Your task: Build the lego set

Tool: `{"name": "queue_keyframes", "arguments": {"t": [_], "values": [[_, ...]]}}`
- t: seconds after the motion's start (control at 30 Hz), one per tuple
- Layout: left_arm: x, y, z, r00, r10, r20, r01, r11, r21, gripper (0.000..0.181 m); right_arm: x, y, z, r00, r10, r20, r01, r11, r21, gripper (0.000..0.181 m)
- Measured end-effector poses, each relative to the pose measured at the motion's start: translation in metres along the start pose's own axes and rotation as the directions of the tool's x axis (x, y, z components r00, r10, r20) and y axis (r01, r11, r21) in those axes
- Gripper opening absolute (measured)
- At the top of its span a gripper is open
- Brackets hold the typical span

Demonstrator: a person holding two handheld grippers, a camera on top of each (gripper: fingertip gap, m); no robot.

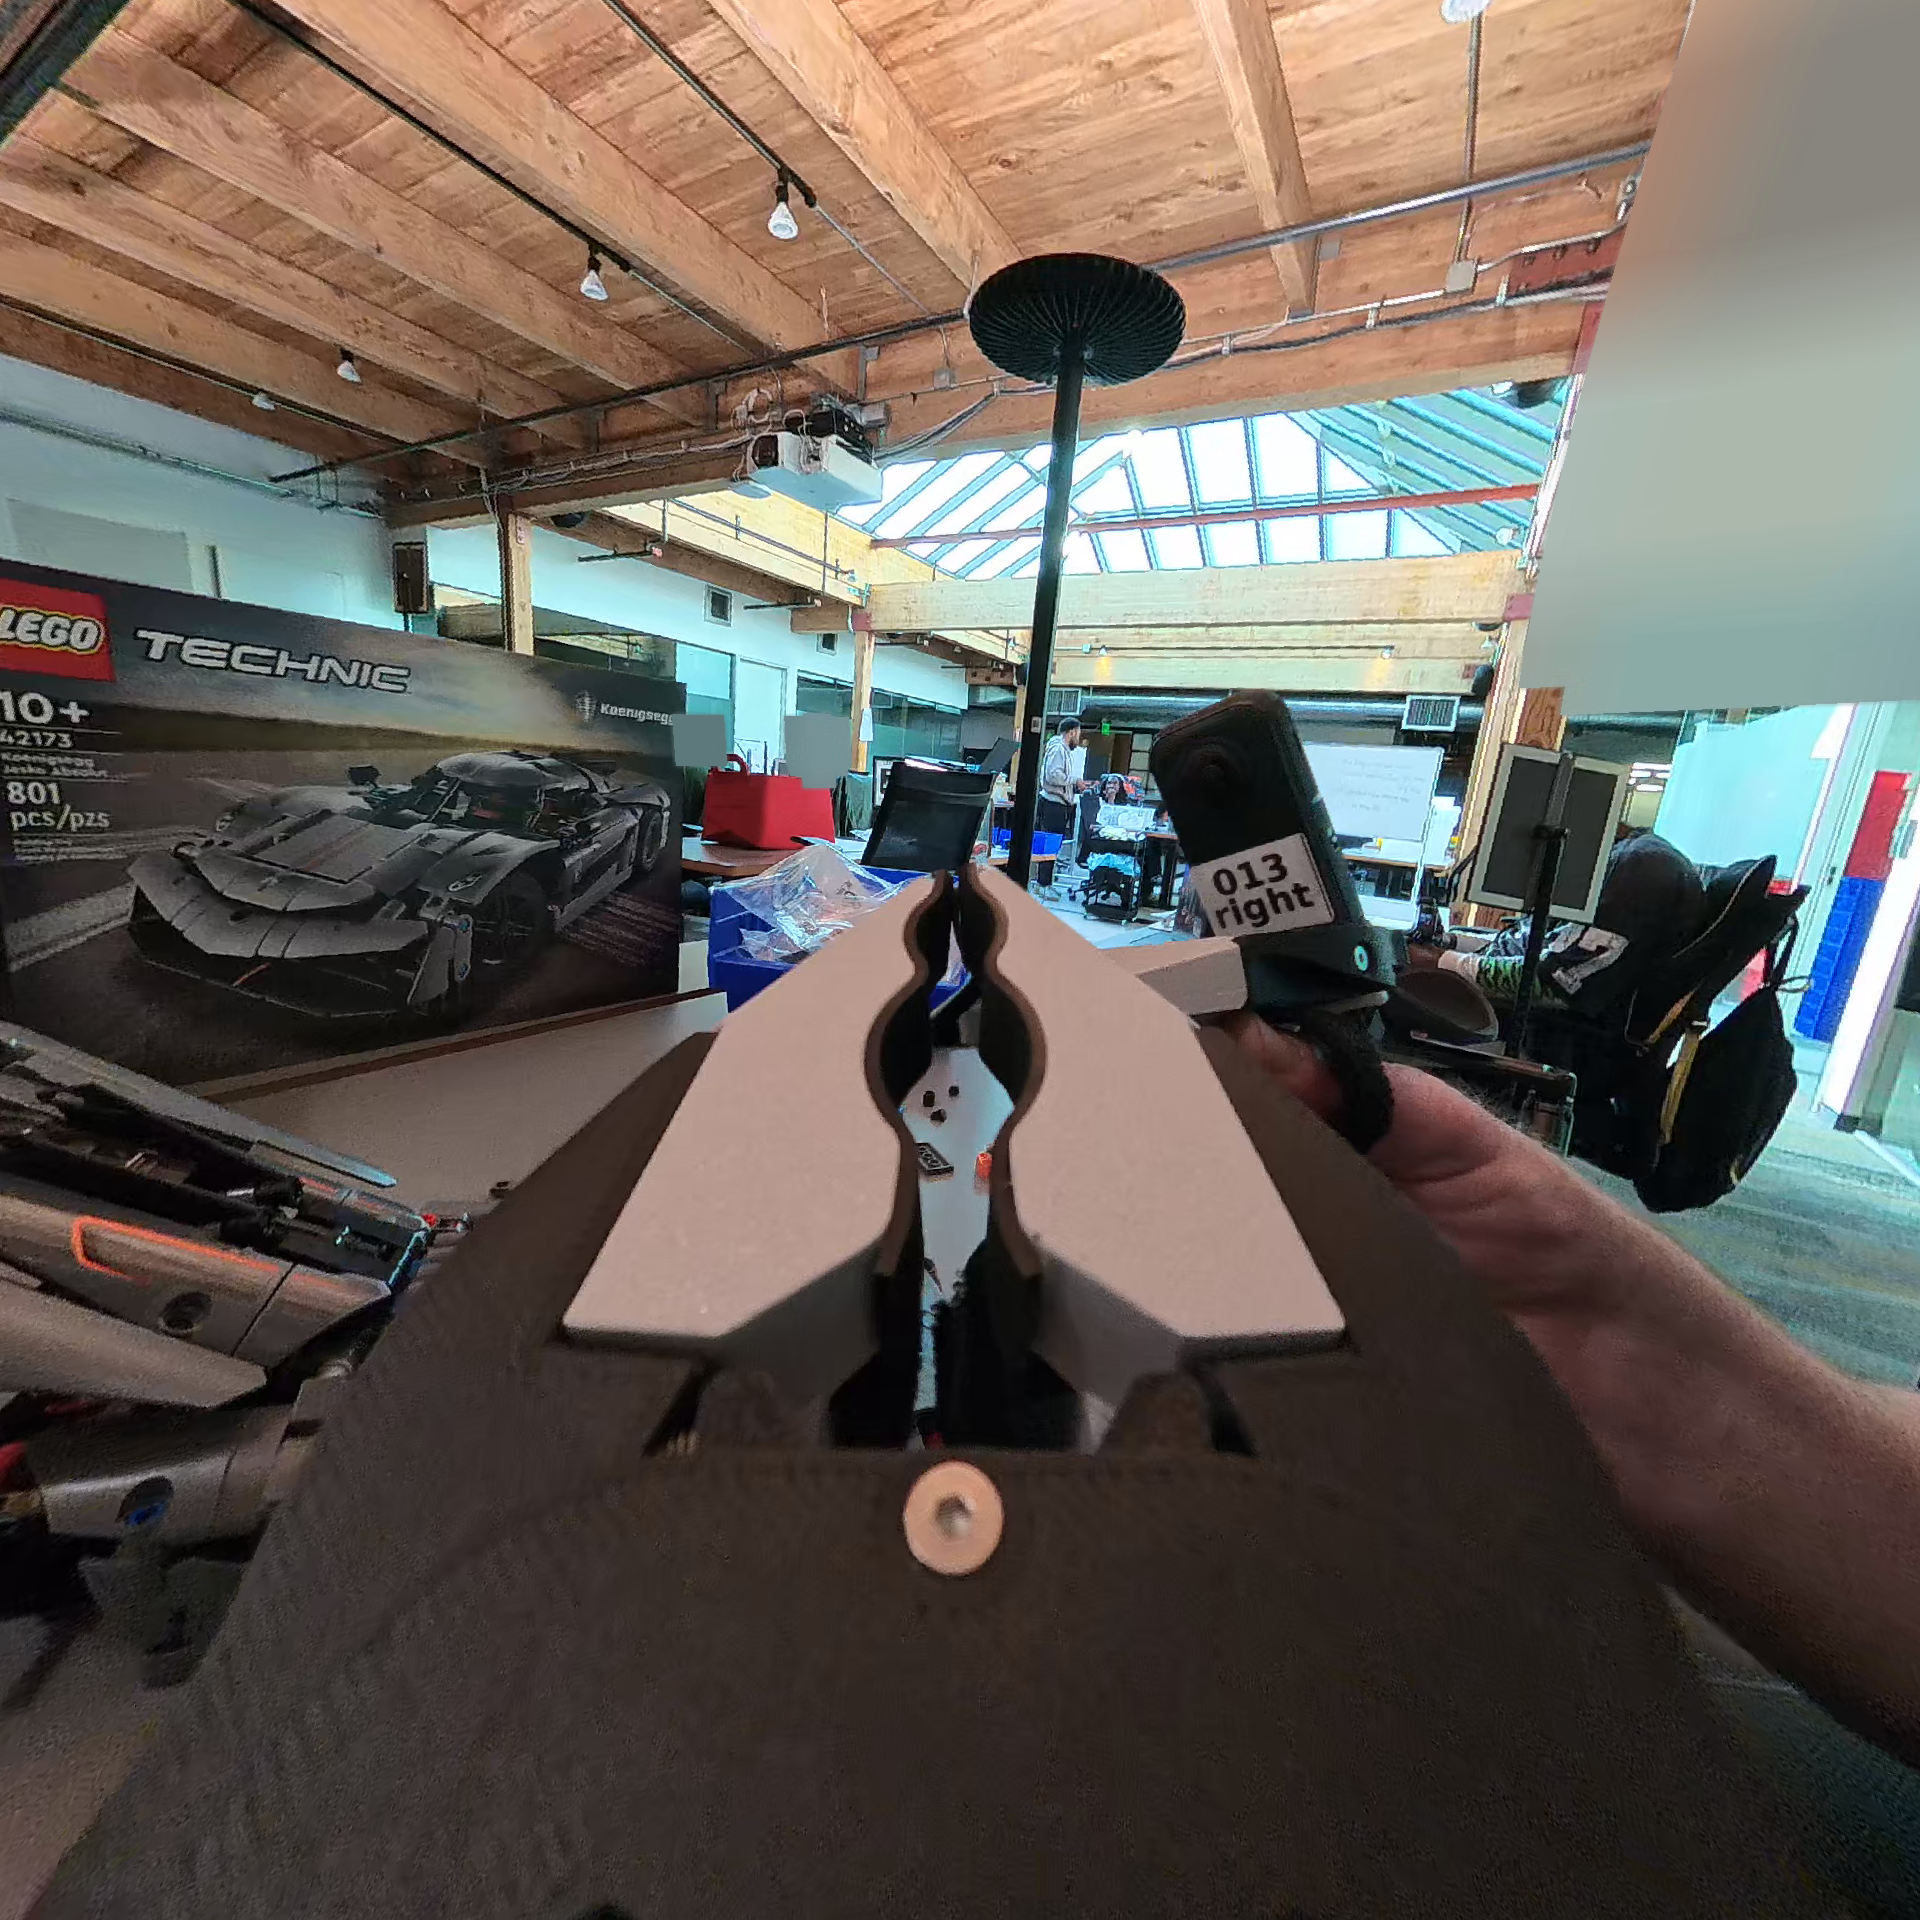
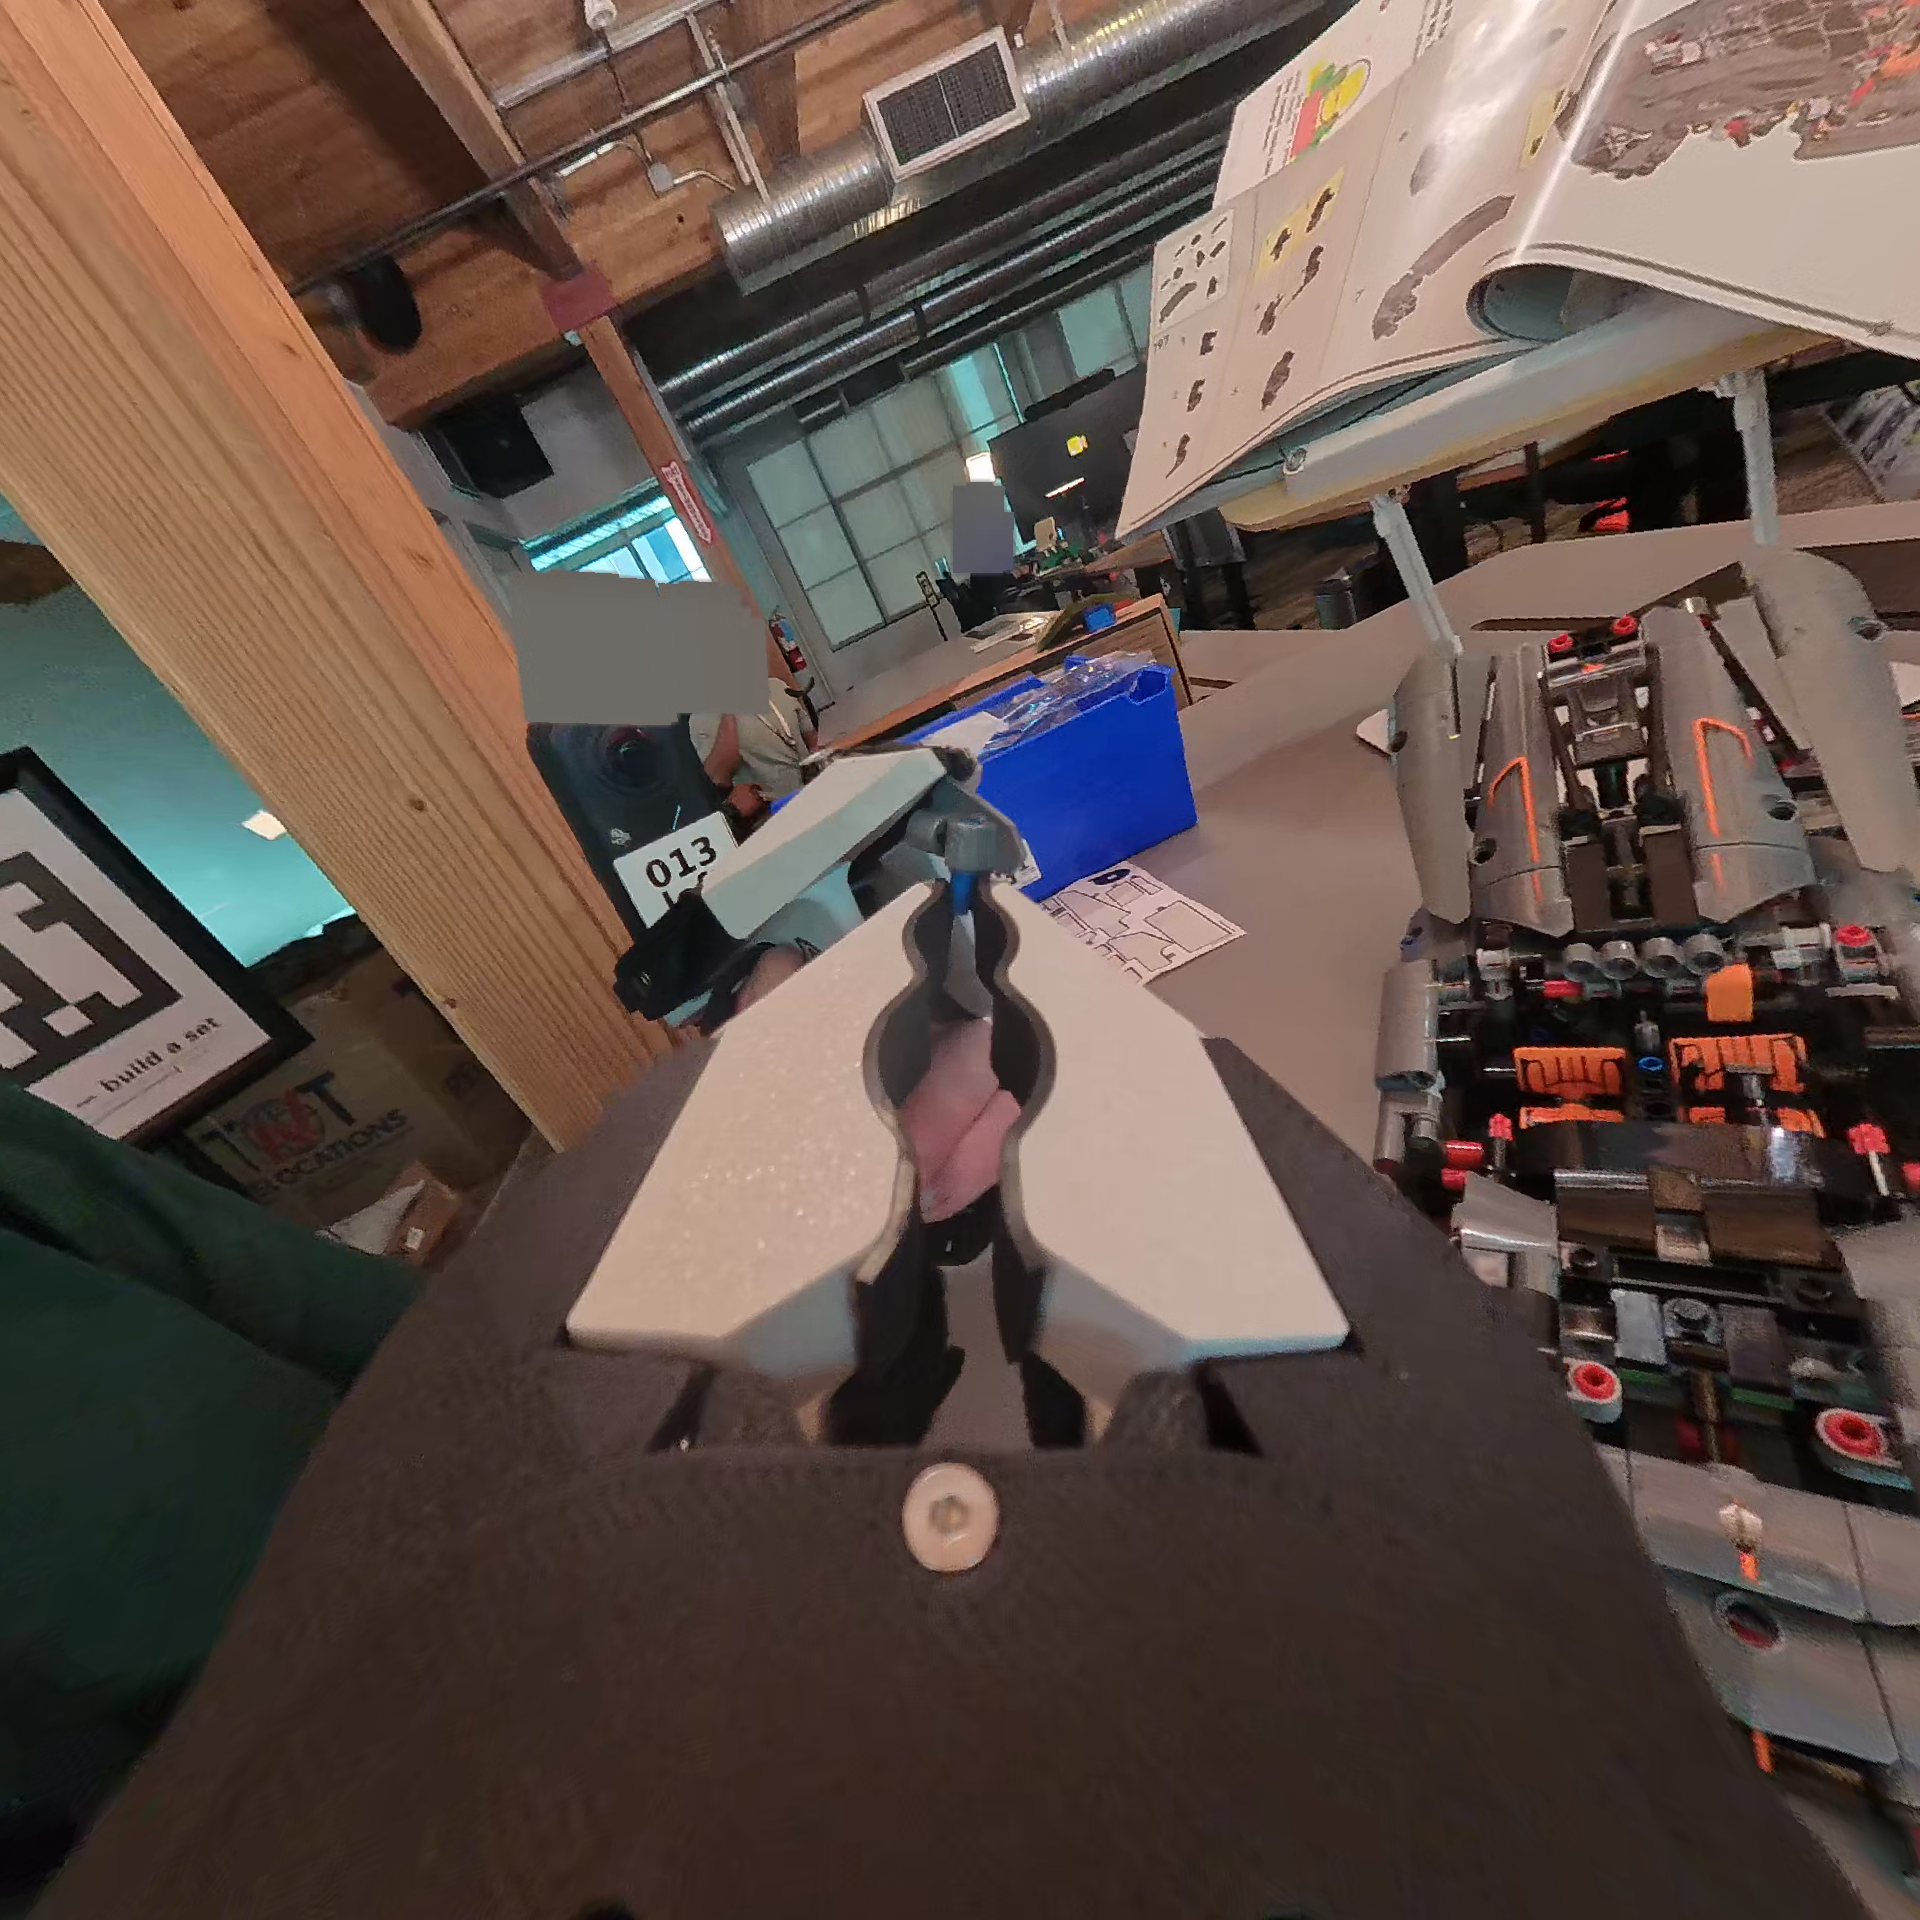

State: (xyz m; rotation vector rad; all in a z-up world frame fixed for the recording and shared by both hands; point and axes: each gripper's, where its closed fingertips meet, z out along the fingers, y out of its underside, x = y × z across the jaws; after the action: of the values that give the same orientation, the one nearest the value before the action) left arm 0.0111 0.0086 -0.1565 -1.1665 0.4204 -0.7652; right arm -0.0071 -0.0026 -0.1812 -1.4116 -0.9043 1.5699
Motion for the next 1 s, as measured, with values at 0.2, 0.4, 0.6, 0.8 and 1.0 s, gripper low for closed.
{"name": "queue_keyframes", "arguments": {"t": [0.2, 0.4, 0.6, 0.8, 1.0], "values": [[-0.005, 0.001, -0.004, 0.994, -0.109, -0.023, 0.109, 0.994, 0.024, 0.0, 0.005, 0.003, 0.003, 0.995, -0.088, -0.04, 0.084, 0.993, -0.087, 0.002], [-0.009, 0.004, -0.005, 0.982, -0.183, -0.042, 0.184, 0.983, 0.024, 0.0, 0.013, 0.004, 0.002, 0.981, -0.174, -0.088, 0.16, 0.975, -0.154, 0.001], [-0.011, 0.007, -0.004, 0.979, -0.2, -0.045, 0.201, 0.98, 0.011, 0.0, 0.018, 0.004, 0.0, 0.964, -0.241, -0.114, 0.214, 0.955, -0.206, 0.001], [-0.013, 0.01, -0.009, 0.982, -0.183, -0.038, 0.181, 0.982, -0.058, 0.002, 0.022, 0.012, -0.004, 0.928, -0.361, -0.095, 0.307, 0.884, -0.352, 0.002], [-0.011, 0.022, -0.015, 0.986, -0.149, -0.077, 0.125, 0.959, -0.255, 0.01, 0.028, 0.018, -0.012, 0.856, -0.515, -0.032, 0.42, 0.73, -0.539, 0.002]]}}
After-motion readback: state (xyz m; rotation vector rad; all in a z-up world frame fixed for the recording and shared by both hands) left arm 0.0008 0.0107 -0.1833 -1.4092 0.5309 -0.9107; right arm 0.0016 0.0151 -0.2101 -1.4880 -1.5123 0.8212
